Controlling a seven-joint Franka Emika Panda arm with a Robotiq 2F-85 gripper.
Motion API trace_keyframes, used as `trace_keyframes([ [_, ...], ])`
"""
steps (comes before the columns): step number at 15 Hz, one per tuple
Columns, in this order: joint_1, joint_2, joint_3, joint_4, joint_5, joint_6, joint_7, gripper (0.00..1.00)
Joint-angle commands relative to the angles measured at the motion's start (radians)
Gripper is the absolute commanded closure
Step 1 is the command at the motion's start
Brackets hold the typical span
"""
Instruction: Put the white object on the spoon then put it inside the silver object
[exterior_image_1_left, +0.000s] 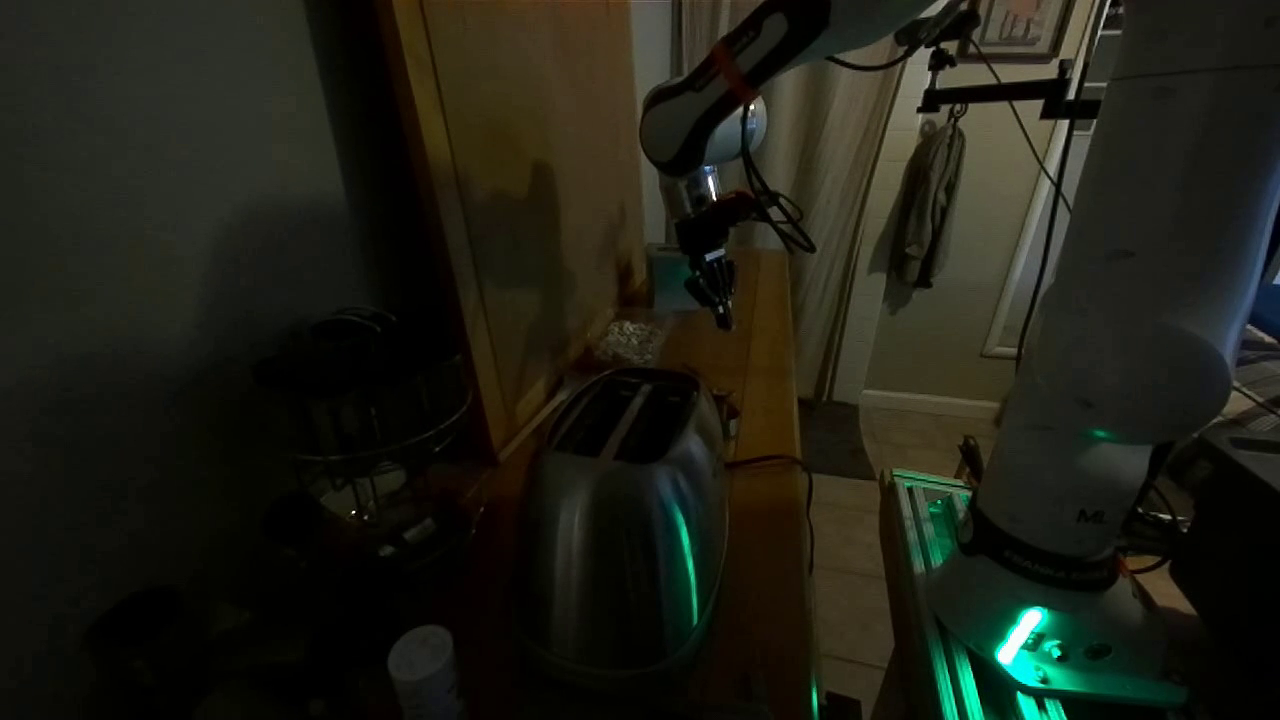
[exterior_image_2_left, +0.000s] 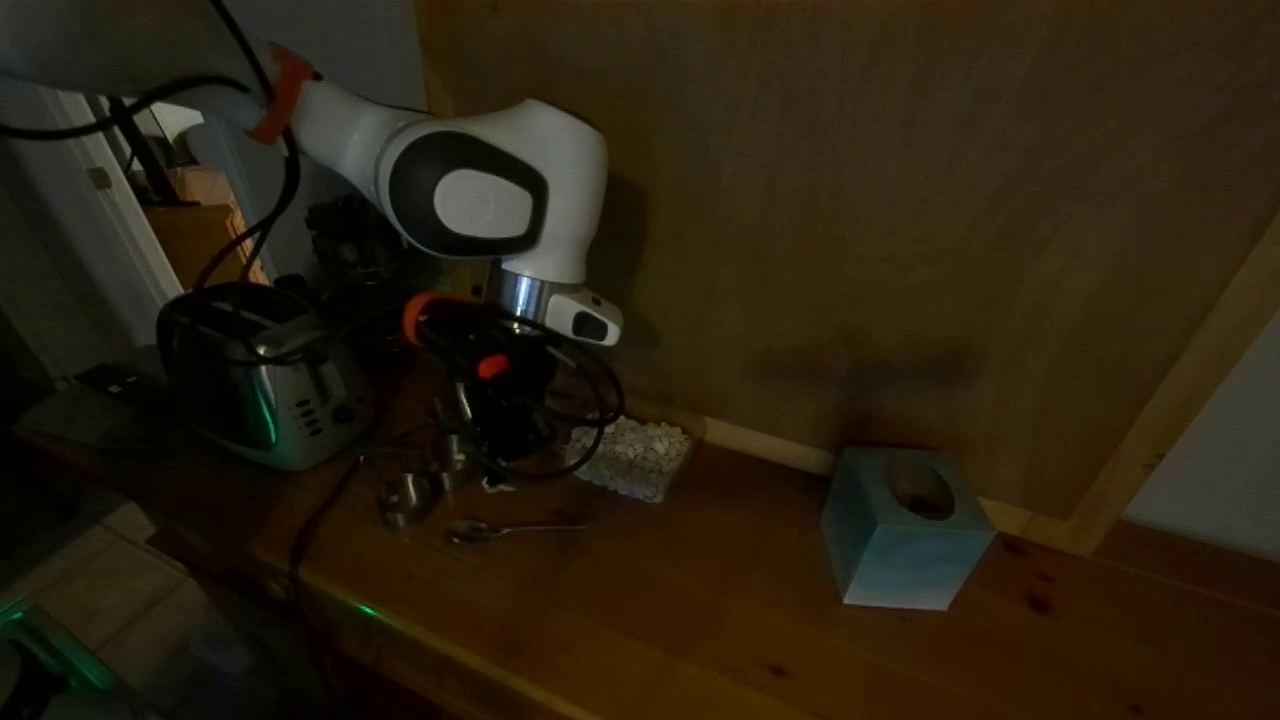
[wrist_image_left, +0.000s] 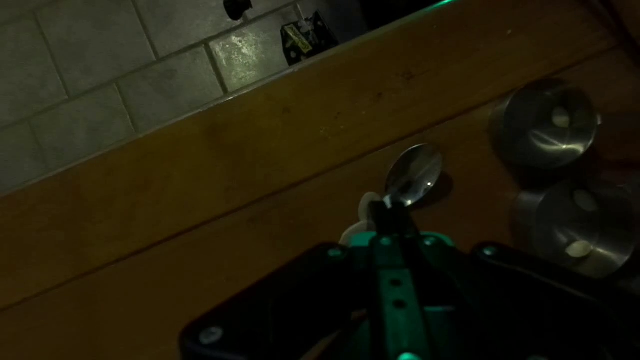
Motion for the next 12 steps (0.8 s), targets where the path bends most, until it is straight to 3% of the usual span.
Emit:
trace_keyframes([
  [1,0.006,-0.010,-0.001,-0.028,0.011,0.017,0.009,0.99],
  [12,0.016,-0.005,0.003,-0.121,0.108,0.067,0.039,0.99],
])
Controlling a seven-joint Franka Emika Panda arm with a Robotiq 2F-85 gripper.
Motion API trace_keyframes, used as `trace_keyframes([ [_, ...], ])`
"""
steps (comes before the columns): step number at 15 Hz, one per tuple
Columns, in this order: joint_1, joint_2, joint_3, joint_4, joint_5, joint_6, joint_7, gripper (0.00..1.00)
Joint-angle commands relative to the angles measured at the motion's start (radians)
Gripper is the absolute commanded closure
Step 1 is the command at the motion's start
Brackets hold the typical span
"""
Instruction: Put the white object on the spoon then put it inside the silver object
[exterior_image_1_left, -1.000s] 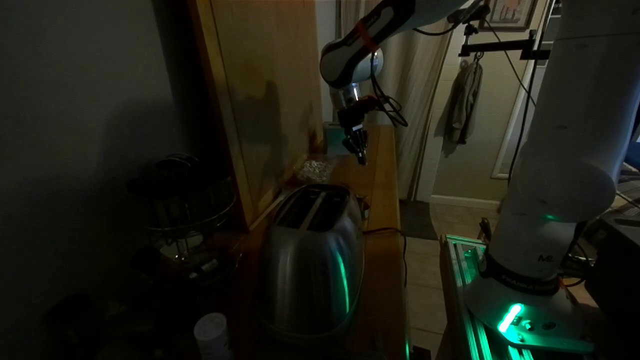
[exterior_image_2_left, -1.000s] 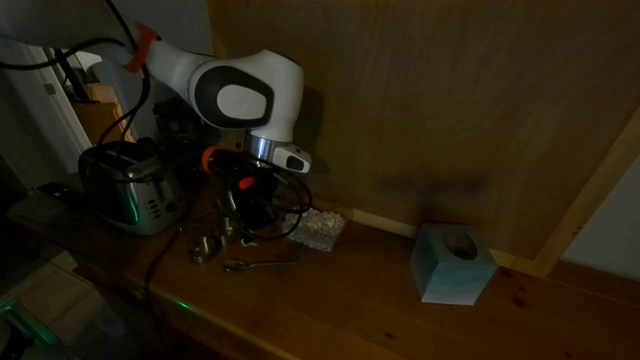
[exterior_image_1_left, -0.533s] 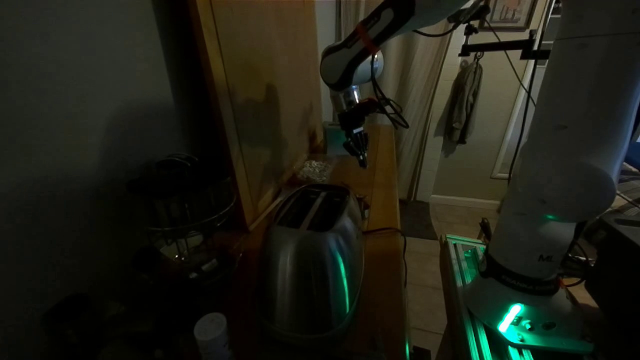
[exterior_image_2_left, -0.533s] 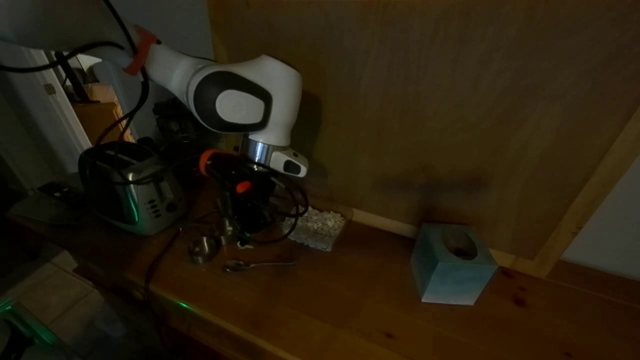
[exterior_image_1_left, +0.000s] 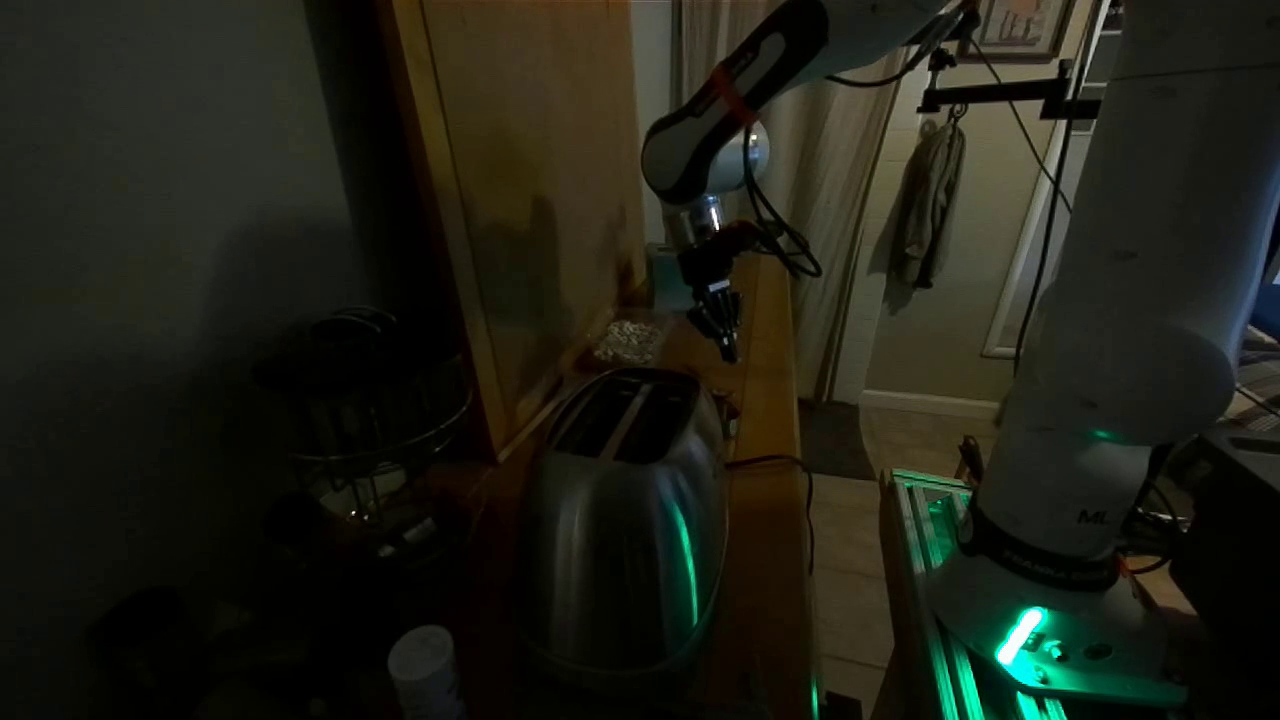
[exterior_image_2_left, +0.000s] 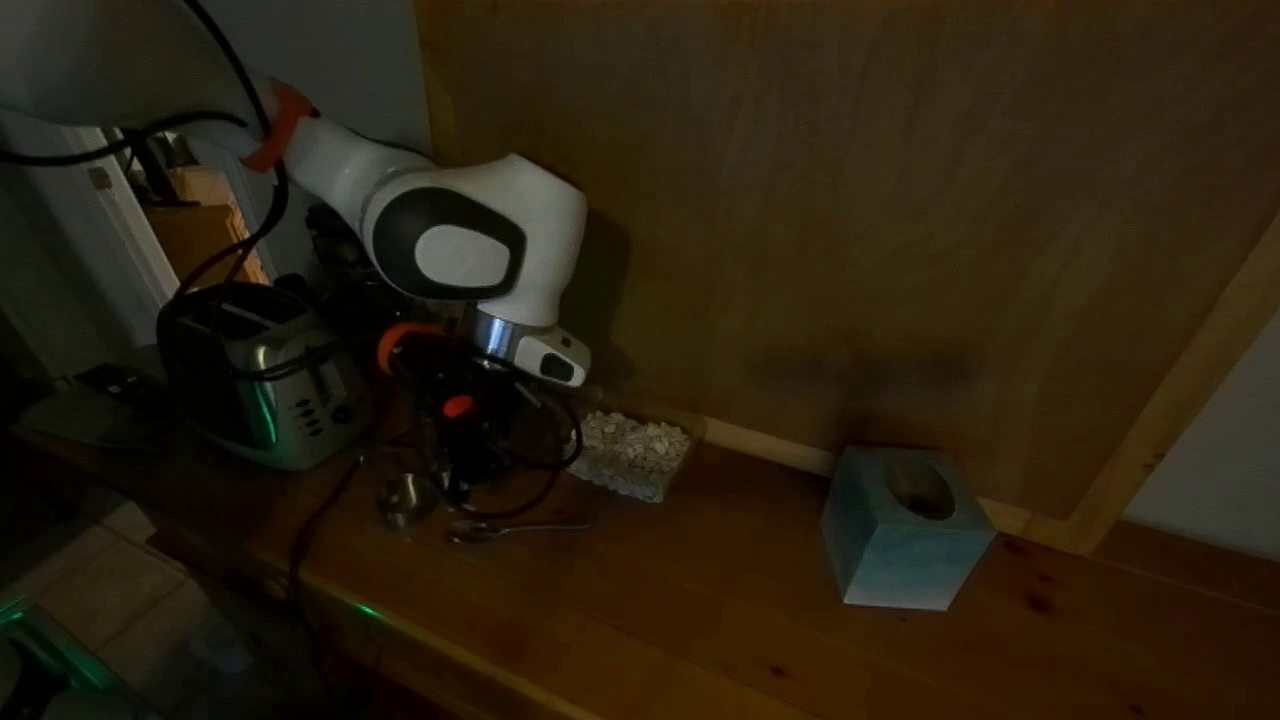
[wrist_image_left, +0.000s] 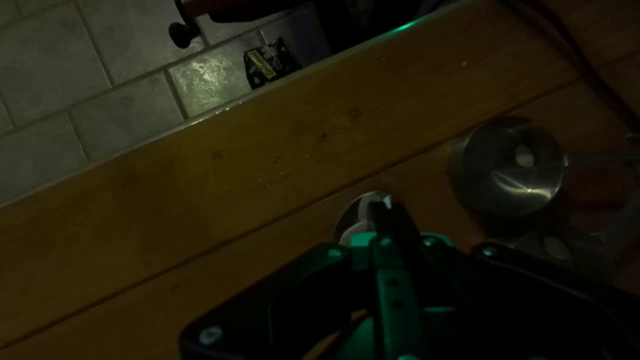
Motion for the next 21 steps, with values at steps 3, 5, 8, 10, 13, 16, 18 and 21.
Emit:
trace_keyframes([
  [3,-0.006,0.011,-0.009,-0.018,0.063,0.058,0.041,0.99],
  [5,-0.008,0.026,-0.011,-0.020,0.071,0.072,0.050,0.99],
  [8,-0.010,0.051,-0.012,-0.016,0.076,0.086,0.058,0.99],
  [10,-0.011,0.065,-0.013,-0.018,0.074,0.089,0.061,0.99],
  [13,-0.012,0.083,-0.011,-0.012,0.078,0.088,0.063,0.99],
  [16,-0.013,0.093,-0.010,-0.011,0.084,0.089,0.062,0.99],
  [18,-0.014,0.094,-0.010,-0.011,0.088,0.091,0.060,0.99],
  [21,-0.014,0.098,-0.010,-0.011,0.096,0.091,0.060,0.99],
])
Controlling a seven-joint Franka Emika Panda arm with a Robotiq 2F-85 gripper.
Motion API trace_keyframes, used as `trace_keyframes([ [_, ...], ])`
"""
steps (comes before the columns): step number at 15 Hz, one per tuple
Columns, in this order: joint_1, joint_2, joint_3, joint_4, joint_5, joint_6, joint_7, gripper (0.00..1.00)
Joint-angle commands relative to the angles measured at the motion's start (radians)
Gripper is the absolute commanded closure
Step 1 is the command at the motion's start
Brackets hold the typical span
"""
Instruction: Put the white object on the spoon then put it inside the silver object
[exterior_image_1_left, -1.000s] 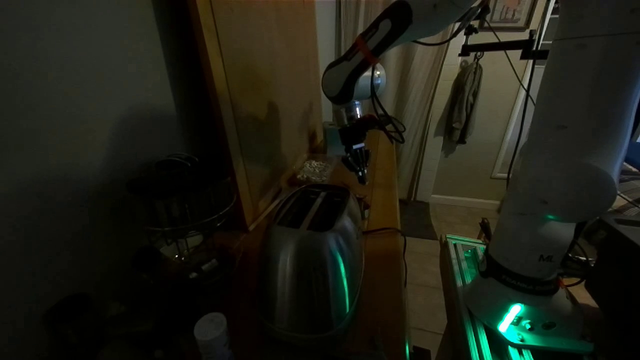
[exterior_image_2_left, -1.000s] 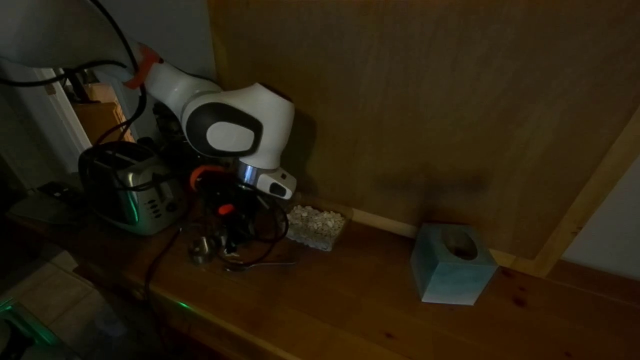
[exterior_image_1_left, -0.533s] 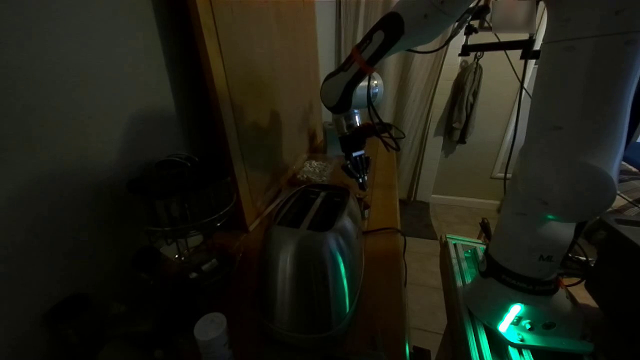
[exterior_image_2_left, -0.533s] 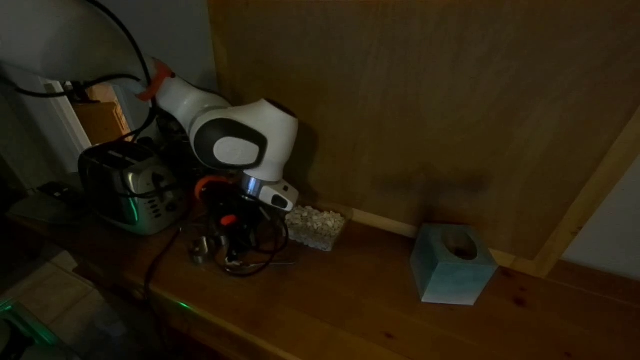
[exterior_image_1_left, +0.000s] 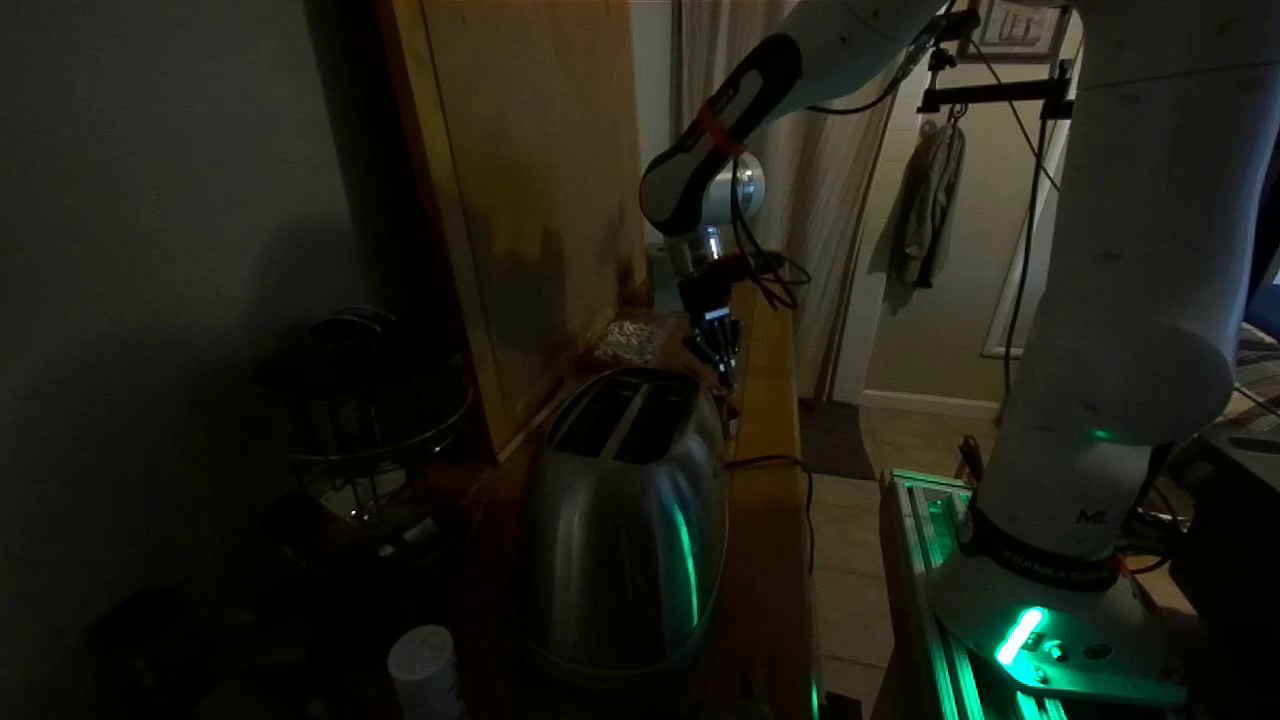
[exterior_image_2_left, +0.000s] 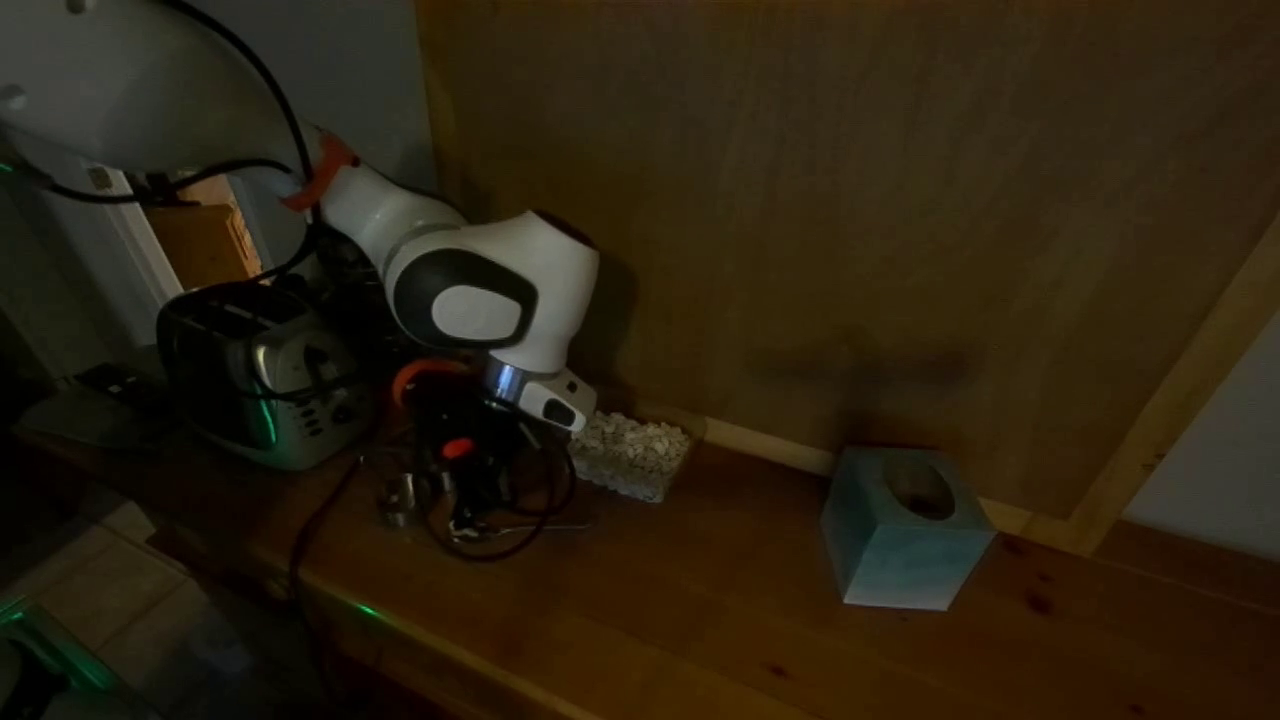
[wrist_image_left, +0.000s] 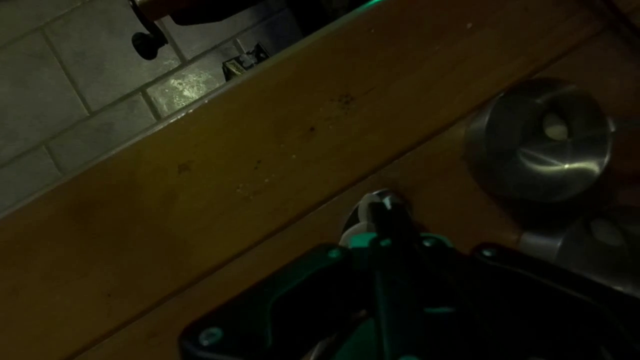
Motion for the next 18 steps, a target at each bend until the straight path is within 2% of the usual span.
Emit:
trace_keyframes([
  [1,-0.006,0.008,0.001,0.003,0.034,0.013,0.003,0.99],
  [17,-0.011,0.033,0.002,0.008,0.041,0.042,-0.008,0.99],
  [18,-0.012,0.033,0.003,0.009,0.043,0.036,-0.014,0.73],
])
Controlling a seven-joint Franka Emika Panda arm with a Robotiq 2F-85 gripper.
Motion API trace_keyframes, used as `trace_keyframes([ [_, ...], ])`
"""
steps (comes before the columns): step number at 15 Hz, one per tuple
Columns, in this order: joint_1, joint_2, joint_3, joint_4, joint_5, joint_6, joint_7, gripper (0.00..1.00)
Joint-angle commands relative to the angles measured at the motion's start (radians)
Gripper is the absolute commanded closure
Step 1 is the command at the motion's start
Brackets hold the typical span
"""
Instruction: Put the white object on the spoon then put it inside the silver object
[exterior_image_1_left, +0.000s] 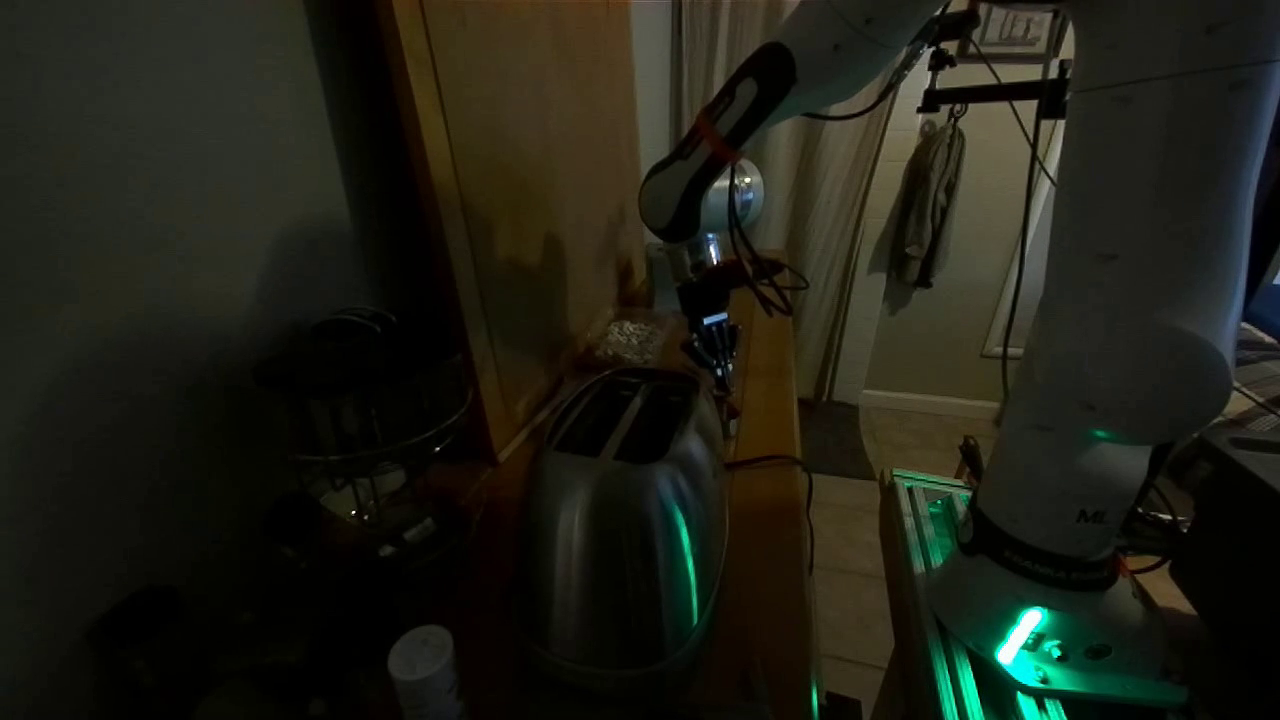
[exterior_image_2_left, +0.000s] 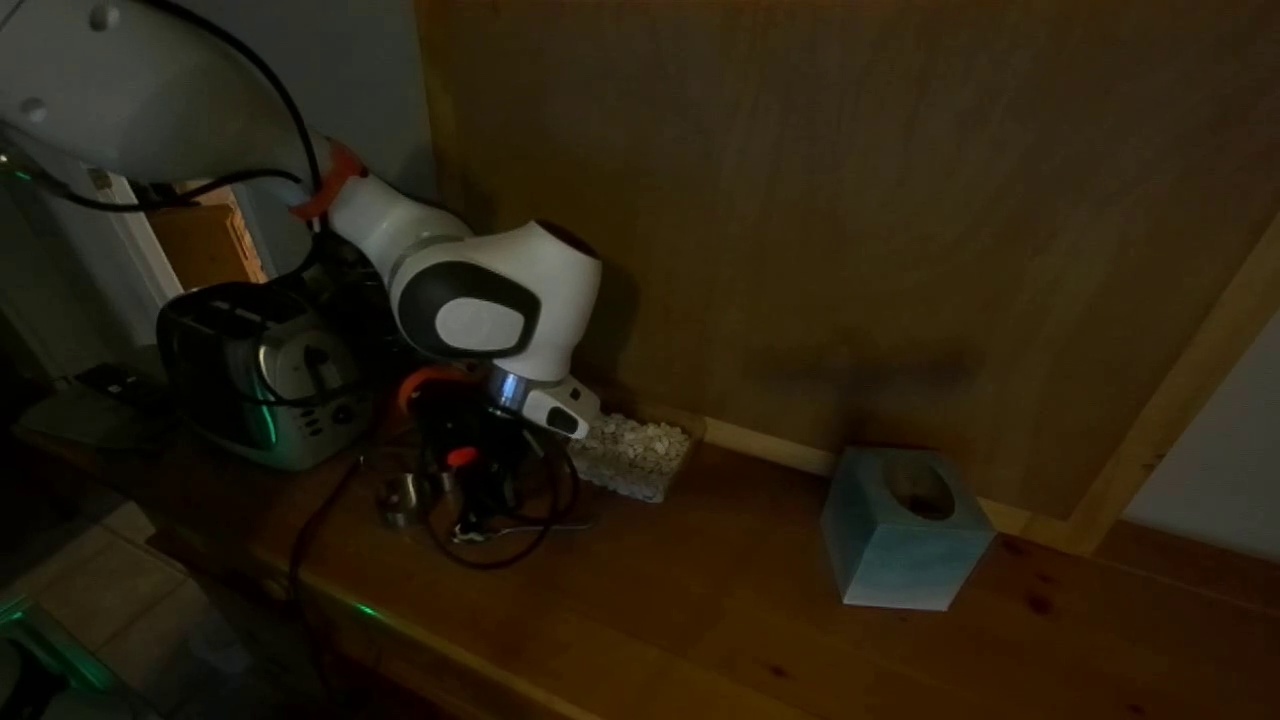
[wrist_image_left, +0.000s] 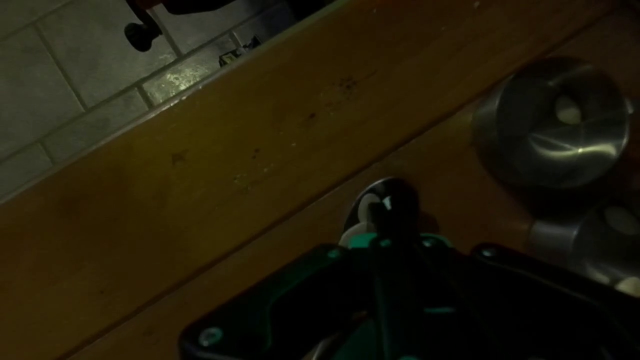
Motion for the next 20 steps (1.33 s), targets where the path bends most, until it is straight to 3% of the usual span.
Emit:
trace_keyframes([
  [1,-0.008,0.012,0.003,0.010,0.030,0.002,-0.014,0.72],
  [11,-0.007,-0.002,-0.001,0.003,0.029,0.047,0.011,0.04],
  [12,-0.008,-0.001,-0.002,0.003,0.031,0.063,0.015,0.01],
  [15,-0.012,0.000,-0.005,-0.001,0.034,0.110,0.028,0.06],
  [16,-0.012,0.001,-0.006,-0.002,0.031,0.123,0.033,0.21],
  [19,-0.013,0.000,-0.011,-0.006,0.022,0.172,0.048,0.44],
  [20,-0.014,0.000,-0.012,-0.006,0.025,0.186,0.052,0.47],
])
